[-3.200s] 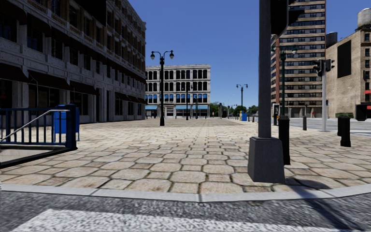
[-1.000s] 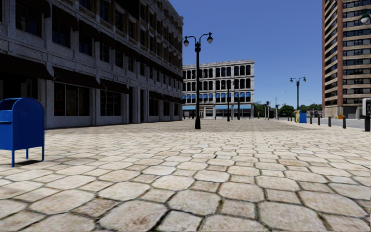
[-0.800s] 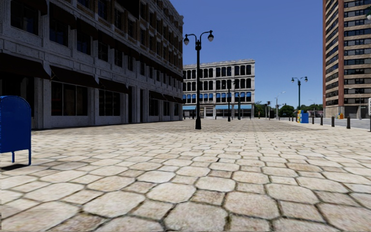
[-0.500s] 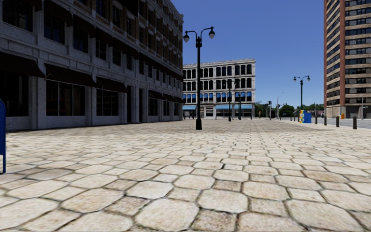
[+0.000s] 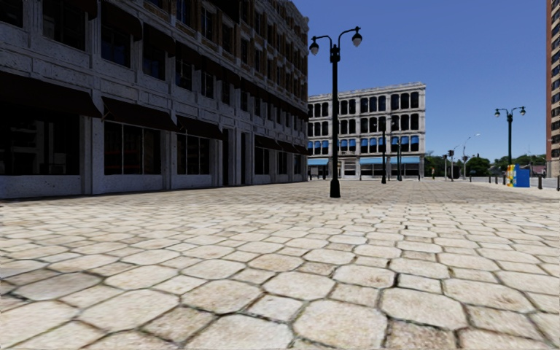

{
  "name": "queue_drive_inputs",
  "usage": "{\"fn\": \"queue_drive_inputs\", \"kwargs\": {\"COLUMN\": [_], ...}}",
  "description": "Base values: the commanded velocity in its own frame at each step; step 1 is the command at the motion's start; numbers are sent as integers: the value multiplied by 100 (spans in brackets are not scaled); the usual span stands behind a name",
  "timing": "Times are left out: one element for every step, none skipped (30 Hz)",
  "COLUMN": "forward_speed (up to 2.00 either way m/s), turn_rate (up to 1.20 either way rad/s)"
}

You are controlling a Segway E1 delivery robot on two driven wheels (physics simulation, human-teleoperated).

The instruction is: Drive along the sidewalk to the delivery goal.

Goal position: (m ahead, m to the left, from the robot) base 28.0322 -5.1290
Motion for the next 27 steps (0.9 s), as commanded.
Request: {"fn": "queue_drive_inputs", "kwargs": {"forward_speed": [142, 142, 142, 142, 142, 142, 142, 142, 142, 142, 142, 142, 150, 160, 168, 168, 172, 173, 173, 173, 173, 174, 174, 174, 174, 174, 174], "turn_rate": [5, 5, 0, 0, 0, 0, 0, 0, 0, 0, 0, 0, 0, 0, 0, 0, 0, 0, 0, 0, 0, 0, 0, 0, 10, 19, 29]}}
